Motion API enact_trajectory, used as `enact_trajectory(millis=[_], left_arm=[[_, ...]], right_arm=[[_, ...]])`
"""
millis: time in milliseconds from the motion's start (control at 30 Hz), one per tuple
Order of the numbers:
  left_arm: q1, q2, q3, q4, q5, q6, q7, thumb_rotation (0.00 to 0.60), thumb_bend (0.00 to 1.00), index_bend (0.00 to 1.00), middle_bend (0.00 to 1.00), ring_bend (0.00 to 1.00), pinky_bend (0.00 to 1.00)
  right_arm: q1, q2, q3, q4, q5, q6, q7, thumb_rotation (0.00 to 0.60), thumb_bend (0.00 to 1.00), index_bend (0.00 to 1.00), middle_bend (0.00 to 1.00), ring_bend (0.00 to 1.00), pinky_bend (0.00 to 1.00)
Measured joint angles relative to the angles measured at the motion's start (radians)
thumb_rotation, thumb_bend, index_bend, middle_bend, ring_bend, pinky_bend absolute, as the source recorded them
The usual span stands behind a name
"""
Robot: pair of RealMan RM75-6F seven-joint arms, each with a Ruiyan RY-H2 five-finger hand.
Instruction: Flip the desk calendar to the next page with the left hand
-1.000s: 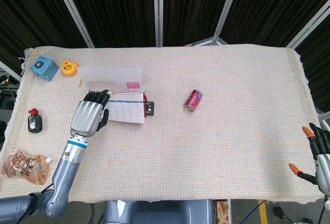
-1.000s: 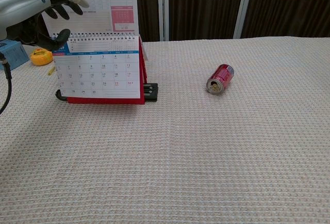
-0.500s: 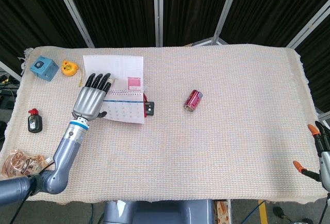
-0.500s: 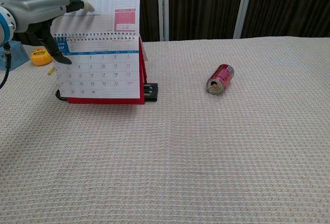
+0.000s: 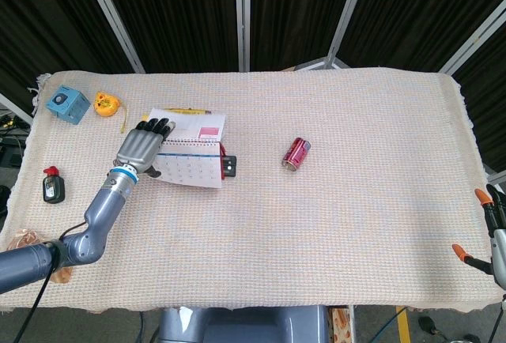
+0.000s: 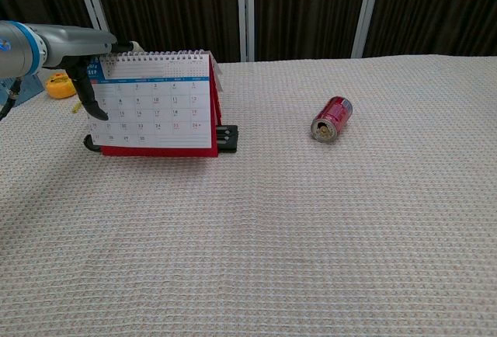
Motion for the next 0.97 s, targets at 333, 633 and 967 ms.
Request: enact_trajectory(millis=[333, 633, 967], left_arm=[[0.026, 0.022, -0.013, -0.034, 0.100, 0.094, -0.112, 0.600, 0.00, 0.00, 0.00, 0.00, 0.00], [0.189, 0.079, 0.019, -0.172, 0.412, 0.388, -0.261, 0.600, 0.00, 0.00, 0.00, 0.00, 0.00], [0.503, 0.108, 0.277, -0.262, 0.698, 0.742, -0.290, 0.600, 0.00, 0.00, 0.00, 0.00, 0.00]], right_arm=[[-0.007, 0.005, -0.002, -0.009, -0.026, 0.028, 0.009, 0.600, 0.07, 0.00, 0.00, 0.00, 0.00], [-0.004, 0.004, -0.007, -0.011, -0.035, 0.024, 0.008, 0.600, 0.07, 0.00, 0.00, 0.00, 0.00], [-0.005, 0.002, -0.007, -0.024, -0.041, 0.030, -0.013, 0.600, 0.07, 0.00, 0.00, 0.00, 0.00]])
